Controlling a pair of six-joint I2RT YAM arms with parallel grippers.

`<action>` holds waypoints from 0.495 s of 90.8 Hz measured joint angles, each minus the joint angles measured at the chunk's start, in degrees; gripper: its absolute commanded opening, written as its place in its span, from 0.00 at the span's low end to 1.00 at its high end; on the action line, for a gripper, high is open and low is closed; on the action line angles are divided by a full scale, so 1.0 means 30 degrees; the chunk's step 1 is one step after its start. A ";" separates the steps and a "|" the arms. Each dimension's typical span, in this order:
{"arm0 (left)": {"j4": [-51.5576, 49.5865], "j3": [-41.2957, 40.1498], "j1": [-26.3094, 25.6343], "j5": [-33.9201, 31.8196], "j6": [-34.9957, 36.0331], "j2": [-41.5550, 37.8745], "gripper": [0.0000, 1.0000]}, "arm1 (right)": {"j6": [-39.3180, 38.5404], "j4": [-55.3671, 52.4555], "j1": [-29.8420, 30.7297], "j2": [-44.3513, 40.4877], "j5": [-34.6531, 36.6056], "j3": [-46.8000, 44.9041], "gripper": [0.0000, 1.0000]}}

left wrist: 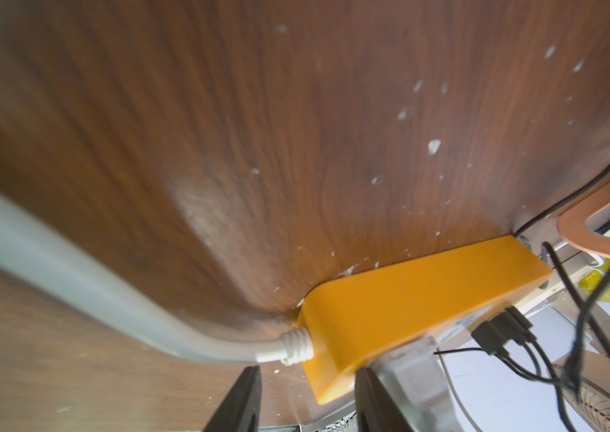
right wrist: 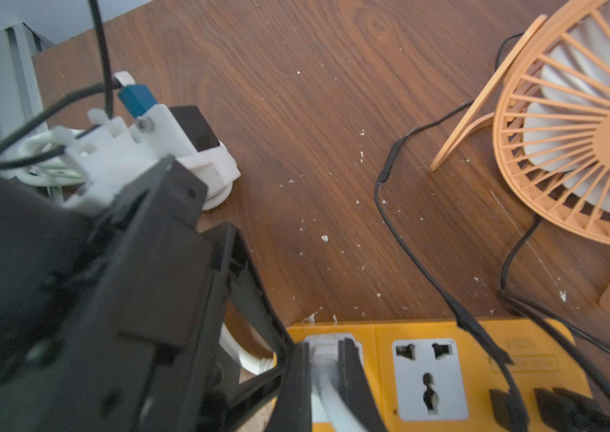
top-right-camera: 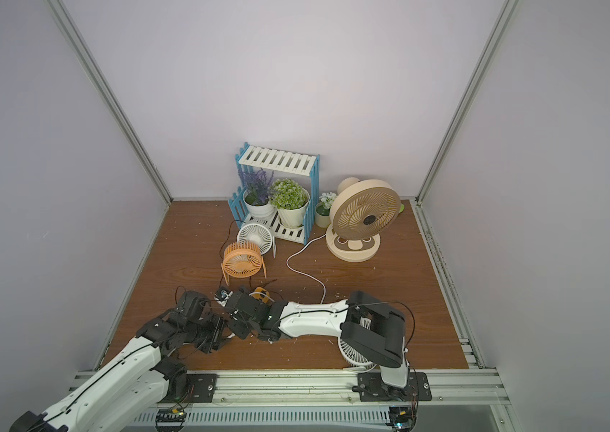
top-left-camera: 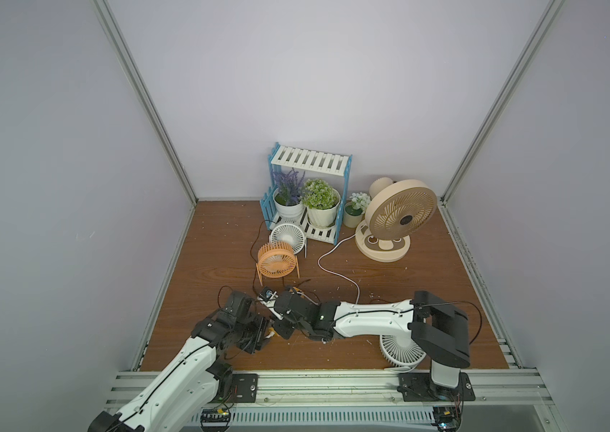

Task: Unplug the desk fan from the power strip
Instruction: Remove the plug from the socket.

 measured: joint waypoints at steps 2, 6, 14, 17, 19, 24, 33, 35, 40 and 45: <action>0.0000 0.0000 0.0000 0.0007 0.0007 0.0000 0.44 | -0.0029 0.0015 0.0000 -0.0022 -0.0007 -0.0029 0.00; -0.0007 0.0000 0.0000 0.0007 0.0007 0.0000 0.44 | -0.0117 0.0015 0.0000 -0.0044 -0.0029 -0.0051 0.00; -0.0007 0.0000 0.0000 0.0015 0.0000 0.0000 0.44 | -0.0219 0.0080 0.0000 -0.0044 -0.0044 -0.0073 0.00; -0.0015 0.0000 0.0000 0.0015 0.0007 0.0000 0.44 | -0.0226 0.0080 0.0000 -0.0044 -0.0036 -0.0073 0.00; -0.0029 0.0000 0.0000 0.0015 0.0000 0.0000 0.44 | -0.0233 0.0087 0.0000 -0.0044 -0.0036 -0.0080 0.00; -0.0073 0.0000 0.0000 0.0007 0.0000 -0.0007 0.44 | -0.0262 0.0087 0.0000 -0.0044 -0.0036 -0.0080 0.00; -0.0138 0.0000 0.0000 0.0007 0.0000 -0.0058 0.44 | -0.0284 0.0095 0.0000 -0.0051 -0.0036 -0.0080 0.00; -0.0146 0.0000 0.0000 0.0007 -0.0007 -0.0066 0.44 | -0.0284 0.0095 0.0000 -0.0051 -0.0036 -0.0080 0.00; -0.0146 0.0000 0.0000 0.0007 -0.0015 -0.0095 0.44 | -0.0291 0.0117 0.0000 -0.0073 -0.0036 -0.0109 0.00; -0.0160 -0.0007 0.0000 0.0015 -0.0022 -0.0168 0.44 | -0.0306 0.0204 0.0007 -0.0131 -0.0044 -0.0211 0.00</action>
